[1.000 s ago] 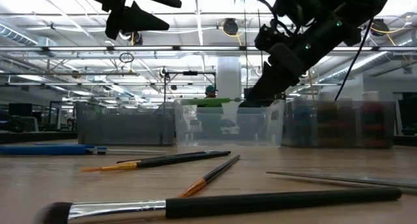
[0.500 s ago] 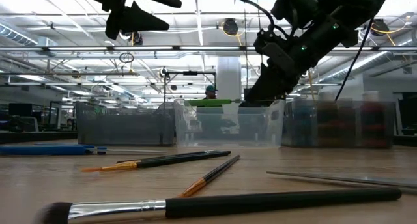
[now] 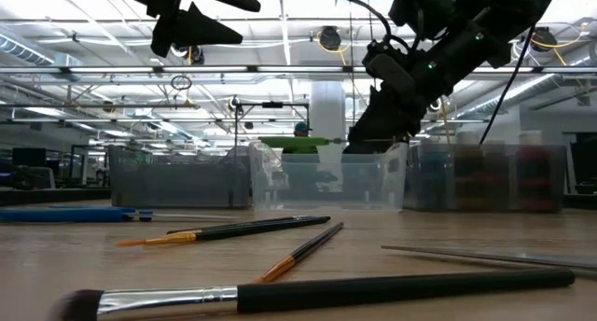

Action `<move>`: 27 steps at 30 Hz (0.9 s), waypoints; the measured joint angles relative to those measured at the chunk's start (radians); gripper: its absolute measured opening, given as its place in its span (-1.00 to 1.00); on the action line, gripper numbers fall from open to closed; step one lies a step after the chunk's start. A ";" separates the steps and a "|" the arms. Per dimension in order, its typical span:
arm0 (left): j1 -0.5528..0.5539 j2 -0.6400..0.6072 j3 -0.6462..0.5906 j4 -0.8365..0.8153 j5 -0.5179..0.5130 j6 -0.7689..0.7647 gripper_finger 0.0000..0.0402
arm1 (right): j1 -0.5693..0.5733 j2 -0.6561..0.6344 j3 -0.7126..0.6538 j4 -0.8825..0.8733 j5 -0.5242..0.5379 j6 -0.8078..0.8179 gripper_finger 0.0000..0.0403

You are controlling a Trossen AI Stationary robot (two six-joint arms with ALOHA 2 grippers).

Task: Pick & Place Paint Supplies
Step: Put the green scissors into the transparent bin

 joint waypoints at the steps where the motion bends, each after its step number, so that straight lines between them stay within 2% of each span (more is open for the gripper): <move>1: 0.000 0.000 0.000 0.000 0.000 0.000 0.40 | 0.000 0.000 0.000 0.011 0.000 0.002 -0.82; 6: 0.000 0.000 0.000 0.000 0.000 0.000 0.40 | 0.010 0.013 0.001 0.025 0.032 0.008 -0.84; 13: 0.000 0.000 0.000 0.000 0.000 0.000 0.40 | 0.009 0.096 0.002 0.058 0.031 0.019 -0.83; 19: 0.000 0.000 0.000 -0.009 0.000 0.000 0.40 | 0.008 0.109 0.002 0.080 0.032 0.004 -0.80; 27: 0.000 0.000 0.000 -0.016 0.001 -0.007 0.40 | 0.008 0.103 0.001 0.079 0.026 -0.013 -0.64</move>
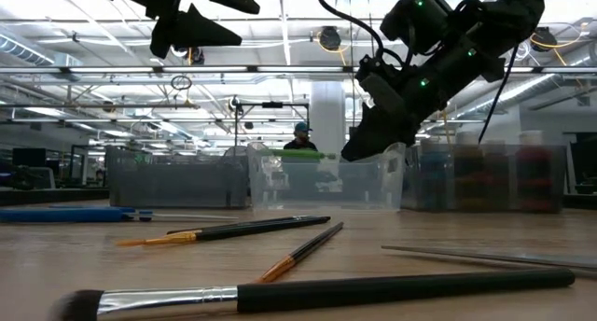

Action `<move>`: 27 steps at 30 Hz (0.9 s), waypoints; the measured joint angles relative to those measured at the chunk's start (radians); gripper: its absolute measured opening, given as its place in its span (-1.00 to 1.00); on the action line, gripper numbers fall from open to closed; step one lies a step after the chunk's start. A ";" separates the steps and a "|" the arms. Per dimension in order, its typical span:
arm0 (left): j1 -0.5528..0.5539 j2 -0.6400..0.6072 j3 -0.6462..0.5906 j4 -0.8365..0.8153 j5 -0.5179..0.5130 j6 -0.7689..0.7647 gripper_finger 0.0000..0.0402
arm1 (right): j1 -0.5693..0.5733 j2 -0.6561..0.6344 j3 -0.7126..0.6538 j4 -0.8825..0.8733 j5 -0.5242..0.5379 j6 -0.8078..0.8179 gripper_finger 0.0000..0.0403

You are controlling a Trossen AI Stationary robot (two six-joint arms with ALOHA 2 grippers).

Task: Pick & Place Paint Supplies
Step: Put the green scissors into the transparent bin, then move the yellow scissors to the center of the table

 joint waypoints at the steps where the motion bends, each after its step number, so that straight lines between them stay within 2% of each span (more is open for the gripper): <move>1: 0.000 0.000 0.000 0.000 0.000 0.000 0.40 | 0.000 0.000 0.000 0.000 0.000 -0.011 -0.61; 11: 0.000 0.000 0.000 0.000 0.001 0.000 0.40 | 0.002 -0.010 -0.002 0.001 -0.002 -0.053 -0.48; 17: 0.000 0.000 0.000 -0.006 0.001 0.000 0.40 | 0.028 -0.095 -0.002 0.001 -0.002 -0.132 -0.47; 22: 0.000 0.000 0.000 -0.014 0.001 0.000 0.40 | 0.112 -0.230 -0.002 -0.012 -0.002 -0.216 -0.49; 27: 0.000 0.000 0.000 -0.025 0.002 0.000 0.40 | 0.264 -0.353 -0.002 -0.021 -0.002 -0.245 -0.55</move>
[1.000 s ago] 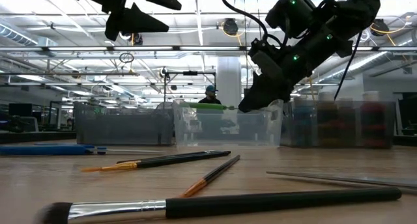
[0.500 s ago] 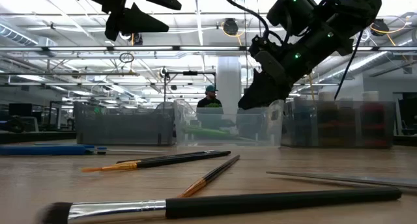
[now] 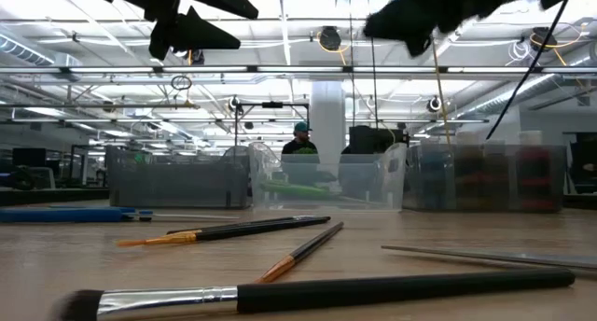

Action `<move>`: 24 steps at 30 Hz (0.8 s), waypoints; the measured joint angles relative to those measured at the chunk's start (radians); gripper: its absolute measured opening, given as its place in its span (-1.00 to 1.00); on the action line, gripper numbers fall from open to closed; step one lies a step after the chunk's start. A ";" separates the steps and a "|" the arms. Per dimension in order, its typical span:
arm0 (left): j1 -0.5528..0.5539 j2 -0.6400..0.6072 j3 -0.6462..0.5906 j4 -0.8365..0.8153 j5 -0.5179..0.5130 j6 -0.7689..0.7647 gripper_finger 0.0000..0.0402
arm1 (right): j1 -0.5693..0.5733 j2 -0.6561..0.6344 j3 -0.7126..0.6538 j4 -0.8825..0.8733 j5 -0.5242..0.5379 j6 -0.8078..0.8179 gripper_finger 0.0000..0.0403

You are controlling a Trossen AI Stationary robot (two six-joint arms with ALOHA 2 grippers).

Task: Pick & Place Paint Supplies
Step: Move the yellow scissors to the center of the table

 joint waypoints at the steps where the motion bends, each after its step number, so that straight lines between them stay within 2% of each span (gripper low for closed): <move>1: 0.000 0.000 0.000 -0.003 0.000 0.000 0.40 | 0.037 -0.013 0.000 0.003 0.000 0.000 -0.56; 5: 0.000 0.000 0.000 -0.005 0.000 0.000 0.40 | 0.204 -0.010 0.000 0.036 0.000 0.002 -0.59; 10: 0.000 0.000 0.000 -0.004 0.000 -0.012 0.40 | 0.407 0.078 0.006 0.145 0.010 -0.011 -0.65; 13: 0.000 0.000 0.000 -0.004 0.000 -0.016 0.40 | 0.497 0.151 0.086 0.012 0.058 0.056 -0.76; 15: 0.000 0.000 0.000 -0.004 0.000 -0.016 0.40 | 0.538 0.213 0.158 -0.127 0.057 0.167 -0.87; 17: 0.000 0.000 0.000 -0.004 0.000 -0.016 0.40 | 0.567 0.284 0.206 -0.214 -0.002 0.270 -0.96; 20: 0.000 0.000 0.000 -0.004 0.000 -0.016 0.40 | 0.605 0.379 0.238 -0.226 -0.100 0.329 -0.96; 24: 0.000 0.000 0.000 -0.006 0.006 -0.020 0.40 | 0.628 0.460 0.243 -0.178 -0.115 0.374 -0.85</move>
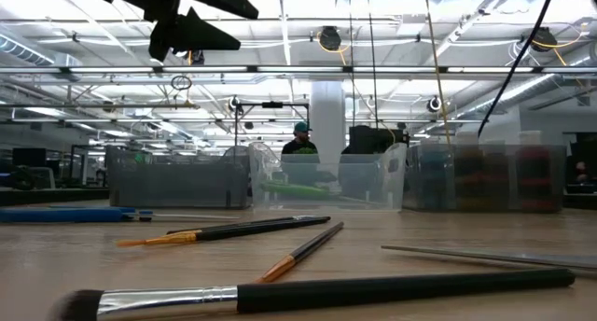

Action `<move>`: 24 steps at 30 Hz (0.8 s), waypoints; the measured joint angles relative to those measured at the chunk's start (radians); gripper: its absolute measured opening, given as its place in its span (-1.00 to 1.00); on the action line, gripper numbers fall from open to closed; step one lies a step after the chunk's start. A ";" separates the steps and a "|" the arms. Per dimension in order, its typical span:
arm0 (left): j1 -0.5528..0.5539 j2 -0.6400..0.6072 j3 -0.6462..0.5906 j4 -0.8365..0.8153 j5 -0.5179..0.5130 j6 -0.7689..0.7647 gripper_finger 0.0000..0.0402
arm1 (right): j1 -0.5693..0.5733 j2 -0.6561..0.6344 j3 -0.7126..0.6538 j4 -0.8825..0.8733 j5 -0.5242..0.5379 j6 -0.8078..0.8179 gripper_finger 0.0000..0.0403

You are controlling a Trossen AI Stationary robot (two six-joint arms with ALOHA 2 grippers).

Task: Pick & Place Paint Supplies
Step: Move the yellow scissors to the center of the table

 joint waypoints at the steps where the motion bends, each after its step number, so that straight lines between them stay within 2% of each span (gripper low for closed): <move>1: 0.000 0.000 0.000 0.000 0.009 0.000 0.40 | 0.000 0.017 0.000 0.044 0.033 0.029 -0.82; 4: 0.000 0.000 0.000 0.000 0.017 0.000 0.40 | -0.013 0.065 0.000 0.202 0.162 0.117 -0.70; 7: 0.000 0.000 0.000 -0.009 0.019 -0.012 0.40 | -0.055 0.083 0.000 0.286 0.209 -0.025 -0.60; 9: 0.000 0.000 0.000 -0.026 0.025 -0.036 0.40 | -0.078 0.083 0.002 0.293 0.162 -0.047 -0.56; 11: 0.000 0.000 0.000 -0.041 0.040 -0.058 0.40 | -0.083 0.083 0.025 0.224 0.111 0.027 -0.53; 15: 0.000 0.000 0.000 -0.058 0.058 -0.076 0.40 | -0.067 0.082 0.130 -0.115 -0.037 0.199 -0.44; 17: 0.000 0.000 0.000 -0.059 0.063 -0.076 0.40 | -0.054 0.082 0.148 -0.247 -0.078 0.284 -0.40; 19: 0.000 0.000 0.000 -0.059 0.063 -0.076 0.40 | -0.037 0.084 0.142 -0.293 -0.096 0.349 -0.39; 24: 0.000 0.000 0.000 -0.059 0.063 -0.074 0.40 | -0.018 0.083 0.095 -0.271 -0.152 0.439 -0.41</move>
